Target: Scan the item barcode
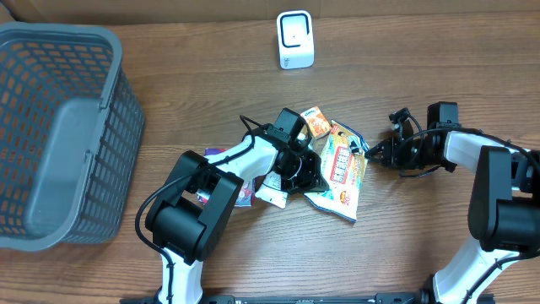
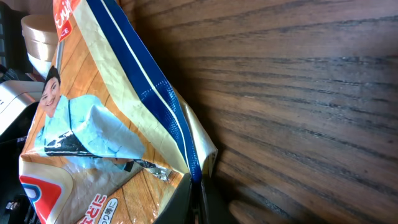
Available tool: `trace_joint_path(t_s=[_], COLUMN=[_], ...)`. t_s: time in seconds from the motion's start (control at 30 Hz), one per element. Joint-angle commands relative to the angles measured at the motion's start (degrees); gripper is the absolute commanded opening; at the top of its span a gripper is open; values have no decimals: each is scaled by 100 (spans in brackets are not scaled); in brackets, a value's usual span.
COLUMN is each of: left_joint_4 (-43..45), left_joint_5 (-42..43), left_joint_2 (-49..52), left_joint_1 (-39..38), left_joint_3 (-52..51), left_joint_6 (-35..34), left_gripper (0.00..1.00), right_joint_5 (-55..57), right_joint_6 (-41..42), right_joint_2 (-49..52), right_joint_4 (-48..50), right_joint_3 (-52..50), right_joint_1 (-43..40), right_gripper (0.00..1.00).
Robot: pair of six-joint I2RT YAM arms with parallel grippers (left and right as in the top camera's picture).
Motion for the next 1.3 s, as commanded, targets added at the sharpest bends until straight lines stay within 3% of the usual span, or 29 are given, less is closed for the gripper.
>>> trace_joint_path(t_s=[0.0, 0.5, 0.8, 1.0, 1.27], left_joint_4=[-396, -1182, -1213, -1233, -1228], left_joint_5=[-372, -525, -540, -540, -560], left_joint_2=[509, 509, 509, 509, 509], left_joint_1=[153, 153, 153, 146, 146], left_joint_3=[-332, -332, -332, -332, -332], left_joint_6=[-269, -66, -66, -24, -24], left_gripper=[4, 4, 4, 4, 4], right_joint_5=[304, 378, 1449, 2975, 4710], right_joint_6=[-11, 549, 560, 629, 1829], right_joint_2=[234, 234, 234, 232, 149], right_joint_4=[-37, 721, 455, -498, -2199], right_joint_3=[17, 868, 1058, 1423, 2295], right_joint_1=[50, 33, 31, 31, 33], right_gripper=[4, 4, 4, 4, 4])
